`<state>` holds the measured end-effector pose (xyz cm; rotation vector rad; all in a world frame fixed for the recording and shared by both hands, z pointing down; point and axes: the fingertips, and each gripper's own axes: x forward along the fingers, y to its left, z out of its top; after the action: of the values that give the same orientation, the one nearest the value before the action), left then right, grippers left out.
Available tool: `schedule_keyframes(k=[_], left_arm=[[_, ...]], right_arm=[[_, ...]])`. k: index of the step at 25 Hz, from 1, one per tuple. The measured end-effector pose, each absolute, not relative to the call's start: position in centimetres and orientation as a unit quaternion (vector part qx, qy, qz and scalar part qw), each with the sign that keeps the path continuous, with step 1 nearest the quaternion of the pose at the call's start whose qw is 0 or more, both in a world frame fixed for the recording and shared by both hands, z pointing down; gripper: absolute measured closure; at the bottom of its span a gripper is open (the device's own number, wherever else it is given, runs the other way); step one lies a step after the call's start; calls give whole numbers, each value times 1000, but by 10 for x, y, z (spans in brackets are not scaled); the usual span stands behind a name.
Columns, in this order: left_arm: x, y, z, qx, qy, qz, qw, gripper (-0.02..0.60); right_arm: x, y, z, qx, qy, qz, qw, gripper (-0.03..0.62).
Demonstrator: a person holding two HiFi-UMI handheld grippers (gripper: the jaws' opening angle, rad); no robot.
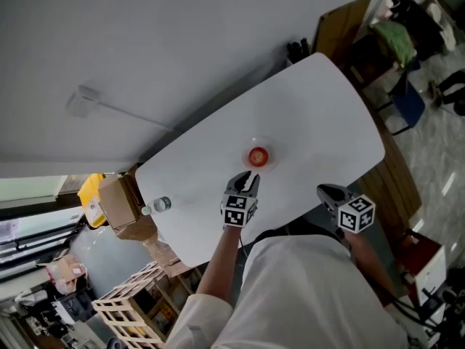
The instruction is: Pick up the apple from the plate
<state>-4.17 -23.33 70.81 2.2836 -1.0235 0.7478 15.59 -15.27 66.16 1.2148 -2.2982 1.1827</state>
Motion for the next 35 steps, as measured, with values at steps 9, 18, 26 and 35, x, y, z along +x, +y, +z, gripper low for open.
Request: schedule_keyframes(k=[9, 18, 26, 35], left_arm=[[-34, -261, 750, 829, -357, 320, 288, 385], [-31, -278, 795, 800, -360, 360, 319, 250], [-24, -282, 836, 789, -348, 404, 305, 172], [-18, -283, 870, 792, -343, 421, 280, 143]], right_arm=[[155, -155, 671, 437, -776, 429, 151, 556], [153, -156, 676, 454, -759, 446, 139, 556], [147, -145, 681, 463, -747, 456, 142, 556], [158, -127, 683, 488, -726, 464, 141, 556]])
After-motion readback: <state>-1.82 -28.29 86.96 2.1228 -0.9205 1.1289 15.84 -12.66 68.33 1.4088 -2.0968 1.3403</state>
